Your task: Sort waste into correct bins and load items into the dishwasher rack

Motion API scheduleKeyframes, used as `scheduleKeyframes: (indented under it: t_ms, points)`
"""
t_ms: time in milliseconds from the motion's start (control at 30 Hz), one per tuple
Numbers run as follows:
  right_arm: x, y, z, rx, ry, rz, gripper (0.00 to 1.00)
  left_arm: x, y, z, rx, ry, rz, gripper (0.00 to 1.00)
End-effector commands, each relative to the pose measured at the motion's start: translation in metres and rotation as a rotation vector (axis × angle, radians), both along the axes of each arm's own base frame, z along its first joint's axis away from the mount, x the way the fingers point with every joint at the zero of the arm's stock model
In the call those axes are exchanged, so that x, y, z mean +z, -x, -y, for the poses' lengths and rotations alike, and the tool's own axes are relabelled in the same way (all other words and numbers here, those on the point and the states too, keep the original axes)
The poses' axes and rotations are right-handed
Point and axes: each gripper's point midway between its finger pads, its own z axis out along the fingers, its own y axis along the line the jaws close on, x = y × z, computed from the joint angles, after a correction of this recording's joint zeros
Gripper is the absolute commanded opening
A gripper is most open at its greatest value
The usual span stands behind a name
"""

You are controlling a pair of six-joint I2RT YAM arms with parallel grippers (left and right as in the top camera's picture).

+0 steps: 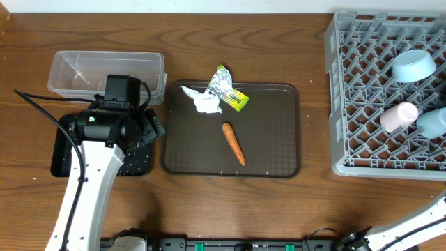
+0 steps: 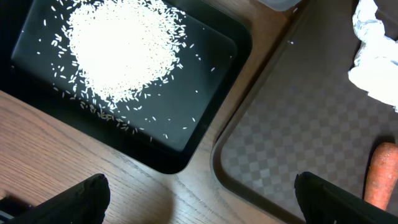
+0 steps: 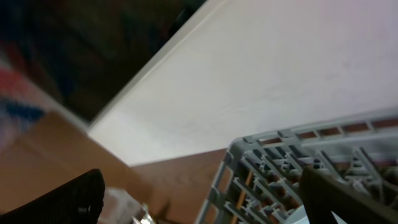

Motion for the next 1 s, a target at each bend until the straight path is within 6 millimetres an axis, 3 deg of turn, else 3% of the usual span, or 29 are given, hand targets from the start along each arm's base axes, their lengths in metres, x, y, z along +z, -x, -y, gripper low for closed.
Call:
scheduleKeyframes:
  t_ms: [0, 133, 300, 433, 533, 633, 767, 867, 967]
  points:
    - [0.015, -0.011, 0.021, -0.143, -0.036, 0.022, 0.99, -0.001, 0.000, -0.003, 0.022, -0.004, -0.002, 0.98]
    - [-0.005, -0.025, 0.038, -0.258, -0.190, -0.082, 0.99, -0.001, 0.000, -0.003, 0.021, -0.004, -0.003, 0.98]
    - [-0.043, -0.039, 0.047, -0.368, -0.041, -0.124, 0.99, -0.001, 0.000, -0.003, 0.022, -0.004, -0.002, 0.98]
    - [-0.086, -0.032, 0.062, -0.475, -0.014, -0.275, 0.99, -0.001, 0.000, -0.003, 0.022, -0.004, -0.002, 0.98]
    - [-0.100, -0.020, 0.071, -0.517, 0.050, -0.327, 0.99, -0.001, 0.001, -0.003, 0.022, -0.004, -0.003, 0.98]
    - [-0.086, -0.012, 0.077, -0.537, 0.076, -0.303, 0.99, -0.001, 0.000, -0.003, 0.022, -0.004, -0.002, 0.98]
    - [-0.049, -0.001, 0.080, -0.590, 0.118, -0.270, 0.99, -0.001, 0.000, -0.003, 0.021, -0.004, -0.002, 0.98]
    - [-0.036, 0.011, 0.083, -0.678, 0.148, -0.315, 0.99, -0.001, 0.000, -0.003, 0.022, -0.004, -0.002, 0.98]
    - [-0.034, 0.035, 0.092, -0.846, 0.307, -0.452, 0.99, -0.001, 0.000, -0.003, 0.022, -0.004, -0.002, 0.98]
